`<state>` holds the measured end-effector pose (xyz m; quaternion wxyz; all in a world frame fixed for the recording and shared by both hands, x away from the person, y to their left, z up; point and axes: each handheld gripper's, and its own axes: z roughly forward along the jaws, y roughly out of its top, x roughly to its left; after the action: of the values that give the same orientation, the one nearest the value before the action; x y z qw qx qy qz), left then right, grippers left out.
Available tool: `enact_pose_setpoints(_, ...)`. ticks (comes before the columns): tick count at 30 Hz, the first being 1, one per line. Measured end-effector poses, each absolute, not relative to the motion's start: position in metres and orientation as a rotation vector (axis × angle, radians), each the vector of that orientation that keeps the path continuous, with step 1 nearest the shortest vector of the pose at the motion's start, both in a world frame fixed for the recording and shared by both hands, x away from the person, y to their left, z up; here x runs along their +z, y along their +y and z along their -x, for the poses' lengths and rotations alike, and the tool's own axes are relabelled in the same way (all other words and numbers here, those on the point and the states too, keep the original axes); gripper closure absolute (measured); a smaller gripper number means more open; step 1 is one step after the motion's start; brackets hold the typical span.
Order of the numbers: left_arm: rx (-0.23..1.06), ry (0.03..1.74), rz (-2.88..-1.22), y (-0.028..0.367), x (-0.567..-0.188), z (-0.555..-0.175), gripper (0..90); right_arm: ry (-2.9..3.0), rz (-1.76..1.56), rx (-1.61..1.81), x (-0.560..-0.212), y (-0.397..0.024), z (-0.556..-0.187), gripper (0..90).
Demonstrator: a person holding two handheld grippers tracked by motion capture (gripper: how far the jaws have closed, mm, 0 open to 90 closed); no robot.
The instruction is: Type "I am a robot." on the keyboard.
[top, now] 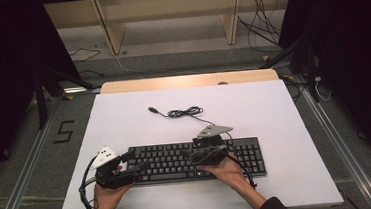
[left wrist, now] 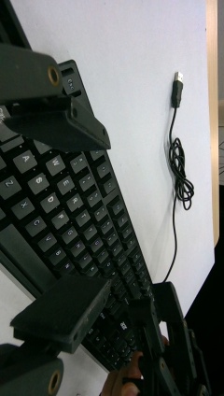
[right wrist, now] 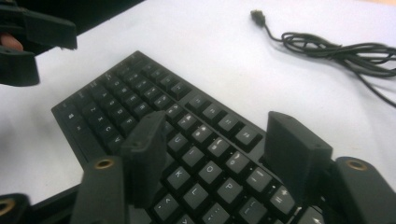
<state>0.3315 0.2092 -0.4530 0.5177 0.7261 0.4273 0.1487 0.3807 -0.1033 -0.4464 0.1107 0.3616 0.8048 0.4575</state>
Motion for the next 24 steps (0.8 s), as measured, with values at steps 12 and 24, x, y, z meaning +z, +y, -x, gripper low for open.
enact_pose_setpoints(12,0.339,1.034,-1.797,0.201,-0.457,-0.342,47.9,2.332,-1.055,1.383,-0.442,-0.119,-0.369,31.6)
enact_pose_setpoints(24,0.319,1.007,-1.910,0.183,-0.461,-0.355,75.4,2.293,-1.060,1.416,-0.440,-0.139,-0.356,31.5)
